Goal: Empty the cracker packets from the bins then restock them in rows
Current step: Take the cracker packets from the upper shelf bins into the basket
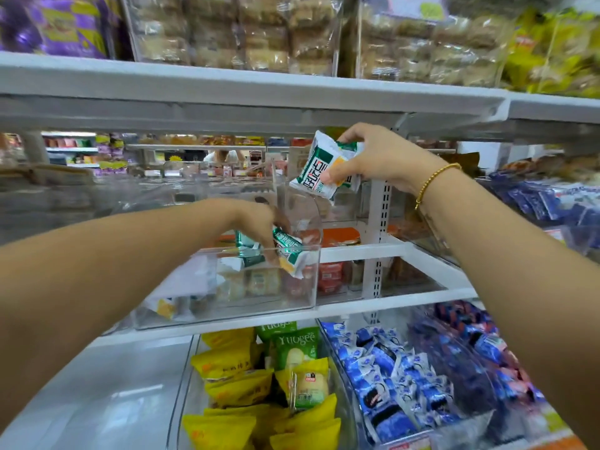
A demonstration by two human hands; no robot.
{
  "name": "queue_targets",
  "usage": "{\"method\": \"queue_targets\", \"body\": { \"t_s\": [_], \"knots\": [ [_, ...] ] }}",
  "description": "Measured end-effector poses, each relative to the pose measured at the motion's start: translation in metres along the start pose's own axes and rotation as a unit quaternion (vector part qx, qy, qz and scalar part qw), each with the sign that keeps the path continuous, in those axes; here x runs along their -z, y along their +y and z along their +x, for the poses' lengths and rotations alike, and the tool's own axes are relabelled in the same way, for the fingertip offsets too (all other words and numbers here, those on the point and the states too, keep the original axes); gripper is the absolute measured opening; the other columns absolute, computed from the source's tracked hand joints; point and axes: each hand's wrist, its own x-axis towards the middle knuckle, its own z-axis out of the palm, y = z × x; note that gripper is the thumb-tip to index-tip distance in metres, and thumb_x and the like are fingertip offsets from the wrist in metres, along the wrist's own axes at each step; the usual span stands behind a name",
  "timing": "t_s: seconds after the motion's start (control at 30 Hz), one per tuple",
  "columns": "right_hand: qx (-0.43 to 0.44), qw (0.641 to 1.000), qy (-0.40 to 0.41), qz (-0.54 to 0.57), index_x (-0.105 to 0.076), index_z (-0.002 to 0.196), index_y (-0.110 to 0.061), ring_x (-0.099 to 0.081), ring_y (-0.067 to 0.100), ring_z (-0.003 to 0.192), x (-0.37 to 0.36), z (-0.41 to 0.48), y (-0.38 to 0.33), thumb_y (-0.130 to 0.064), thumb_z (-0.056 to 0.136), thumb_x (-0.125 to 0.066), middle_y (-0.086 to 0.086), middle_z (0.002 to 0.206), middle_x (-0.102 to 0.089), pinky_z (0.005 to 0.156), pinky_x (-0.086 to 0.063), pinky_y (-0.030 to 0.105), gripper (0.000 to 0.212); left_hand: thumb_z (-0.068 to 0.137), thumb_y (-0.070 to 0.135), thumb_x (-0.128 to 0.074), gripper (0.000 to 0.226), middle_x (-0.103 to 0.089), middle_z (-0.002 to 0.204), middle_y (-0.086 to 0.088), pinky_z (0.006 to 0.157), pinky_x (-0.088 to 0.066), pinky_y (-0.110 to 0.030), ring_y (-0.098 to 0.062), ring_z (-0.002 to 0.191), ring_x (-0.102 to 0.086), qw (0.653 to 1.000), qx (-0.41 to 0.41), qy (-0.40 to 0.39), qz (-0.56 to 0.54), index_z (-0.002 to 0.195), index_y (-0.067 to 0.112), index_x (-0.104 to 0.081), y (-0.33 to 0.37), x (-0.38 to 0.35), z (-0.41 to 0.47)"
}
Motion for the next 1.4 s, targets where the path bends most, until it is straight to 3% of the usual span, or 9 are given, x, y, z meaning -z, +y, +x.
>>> {"method": "queue_targets", "body": {
  "t_s": [0.17,0.27,0.47,0.63,0.83,1.03,1.17,1.27,1.4],
  "knots": [
    [0.001,1.000,0.017,-0.006,-0.050,0.117,-0.024,-0.063,0.014,0.097,0.004,-0.024,-0.012,-0.032,0.060,-0.089,0.001,0.111,-0.064,0.085,-0.054,0.034,0.070,0.077,0.032,-0.076,0.084,-0.035,0.150,-0.006,0.103,-0.035,-0.030,-0.026,0.131,-0.041,0.987,0.035,0.061,-0.146,0.146,0.012,-0.032,0.002,0.019,-0.041],
    [0.014,0.999,0.030,0.008,-0.050,0.116,-0.027,-0.061,0.014,0.100,0.001,-0.049,-0.025,-0.035,0.058,-0.090,-0.003,0.112,-0.062,0.088,-0.053,0.035,0.071,0.057,0.038,-0.083,0.093,-0.050,0.139,-0.005,0.096,-0.046,-0.029,-0.023,0.113,-0.057,0.949,0.041,0.135,-0.281,0.139,0.018,-0.045,0.004,0.031,-0.093],
    [0.048,0.993,0.034,0.103,-0.053,0.118,-0.024,-0.063,0.005,0.098,-0.017,-0.130,-0.065,-0.035,0.059,-0.087,-0.009,0.111,-0.064,0.077,-0.054,0.019,0.069,0.061,0.031,-0.082,0.045,-0.069,0.092,0.017,0.080,-0.047,-0.026,0.001,0.082,-0.064,0.893,0.011,0.293,-0.342,0.102,0.034,-0.065,0.023,0.010,-0.224],
    [0.041,0.986,-0.033,0.160,-0.053,0.116,-0.025,-0.066,-0.004,0.076,-0.064,-0.206,-0.083,-0.030,0.060,-0.086,-0.014,0.103,-0.066,0.065,-0.055,0.018,0.065,0.038,0.052,-0.089,0.066,-0.072,0.095,0.017,0.078,-0.048,-0.018,0.001,0.086,-0.066,0.860,0.080,0.309,-0.398,0.099,0.040,-0.068,0.034,-0.067,-0.319],
    [-0.032,0.973,-0.169,0.153,-0.053,0.113,-0.026,-0.061,0.000,0.059,-0.170,-0.261,-0.069,-0.030,0.062,-0.088,-0.005,0.095,-0.066,0.056,-0.048,0.016,0.062,0.071,0.012,-0.081,0.042,-0.052,0.083,0.031,0.054,-0.035,0.005,0.031,0.060,-0.046,0.828,0.207,0.266,-0.447,0.094,0.034,-0.053,0.033,-0.185,-0.386],
    [-0.147,0.918,-0.332,0.159,-0.047,0.116,-0.022,-0.060,0.020,0.082,-0.312,-0.315,-0.031,-0.028,0.065,-0.088,0.007,0.118,-0.059,0.069,-0.050,0.032,0.066,0.071,0.030,-0.083,0.076,-0.049,0.139,-0.004,0.101,-0.040,-0.033,-0.021,0.124,-0.049,0.836,0.373,0.063,-0.397,0.136,0.011,-0.048,0.012,-0.319,-0.435],
    [-0.208,0.897,-0.352,0.167,-0.044,0.132,-0.015,-0.048,0.021,0.118,-0.391,-0.347,-0.020,-0.030,0.068,-0.086,0.004,0.136,-0.046,0.086,-0.041,0.028,0.078,0.077,0.025,-0.078,0.074,-0.052,0.137,-0.010,0.084,-0.045,-0.030,-0.023,0.105,-0.057,0.787,0.478,0.051,-0.388,0.139,0.007,-0.042,0.017,-0.395,-0.457],
    [-0.138,0.932,-0.314,0.114,-0.046,0.124,-0.020,-0.056,0.024,0.107,-0.442,-0.350,-0.028,-0.025,0.069,-0.085,0.005,0.124,-0.056,0.075,-0.043,0.029,0.067,0.083,0.020,-0.073,0.060,-0.057,0.126,-0.013,0.071,-0.051,-0.031,-0.018,0.077,-0.057,0.741,0.532,0.134,-0.386,0.135,0.008,-0.044,0.037,-0.441,-0.465],
    [0.069,0.940,-0.321,-0.087,-0.042,0.128,-0.019,-0.057,0.028,0.105,-0.501,-0.349,-0.038,-0.018,0.079,-0.075,0.010,0.123,-0.056,0.076,-0.051,0.037,0.060,0.086,0.014,-0.069,0.053,-0.046,0.132,-0.008,0.093,-0.048,-0.037,-0.024,0.109,-0.052,0.708,0.557,0.164,-0.403,0.133,0.016,-0.045,0.056,-0.480,-0.465]
  ]
}}
